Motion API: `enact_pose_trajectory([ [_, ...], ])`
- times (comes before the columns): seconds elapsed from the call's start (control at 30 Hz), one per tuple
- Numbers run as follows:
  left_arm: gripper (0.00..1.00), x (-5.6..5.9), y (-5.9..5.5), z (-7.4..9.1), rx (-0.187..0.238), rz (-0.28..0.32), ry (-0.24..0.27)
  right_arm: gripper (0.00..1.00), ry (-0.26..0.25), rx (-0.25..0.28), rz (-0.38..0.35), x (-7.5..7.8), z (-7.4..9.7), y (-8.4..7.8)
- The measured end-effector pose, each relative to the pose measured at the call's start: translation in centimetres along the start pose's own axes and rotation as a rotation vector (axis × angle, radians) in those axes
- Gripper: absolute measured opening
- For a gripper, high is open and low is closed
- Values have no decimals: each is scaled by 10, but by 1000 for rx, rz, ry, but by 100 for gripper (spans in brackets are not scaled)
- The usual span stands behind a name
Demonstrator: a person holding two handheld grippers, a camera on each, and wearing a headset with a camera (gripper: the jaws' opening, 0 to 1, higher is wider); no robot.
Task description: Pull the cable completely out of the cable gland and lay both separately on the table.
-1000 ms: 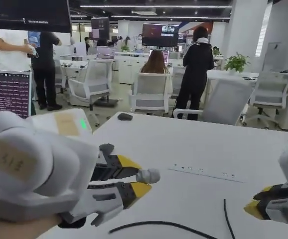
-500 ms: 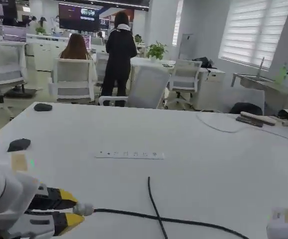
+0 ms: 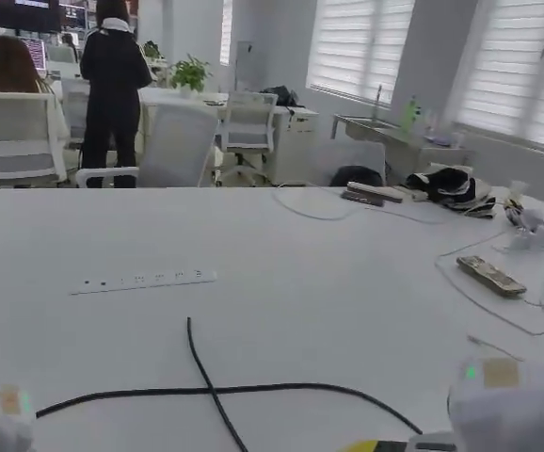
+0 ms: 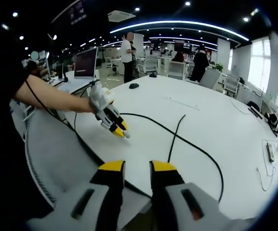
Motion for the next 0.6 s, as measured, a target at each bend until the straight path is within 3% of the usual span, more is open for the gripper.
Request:
enact_pose_trajectory([
  [0.07,17,3,-6,-6,-15,27,-26,20,-16,-3,4,1,6,0],
  [0.2,18,10,-13,-11,-56,17,-48,20,-35,-7,2,4,12,-3],
  [0.23,17,12,-14,-10,-76,-27,-67,21,-35,-12,1,3,12,-3],
  [0.27,19,14,-13,-7,-56,8,-33,21,-31,-19,3,3,12,-4],
  [0.3,20,13,-14,-3,-80,1,-29,21,-26,-28,4,2,12,-5],
  [0.37,21,14,-11,9,-77,1,-15,22,-18,-46,9,1,9,-7],
  [0.4,22,15,-8,16,-65,9,-1,23,-6,-55,13,-1,6,-7],
  [0.47,22,19,6,38,23,89,38,24,23,-84,21,-4,1,-9],
  [0.5,22,21,16,53,94,136,54,24,29,-93,27,-5,-2,-10],
  [0.6,25,28,33,87,188,156,99,23,49,-101,26,-8,-13,-11],
])
Point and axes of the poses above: the centre of the closed fingertips' face, and the gripper's own axes: z roughly backward along the fingers, x roughly to its right, y roughly out of its top, the point moved 6 cm from there along z, roughly backward along the fingers, and after that the axes turned 7 degrees about -y, right-handed, at the moved point
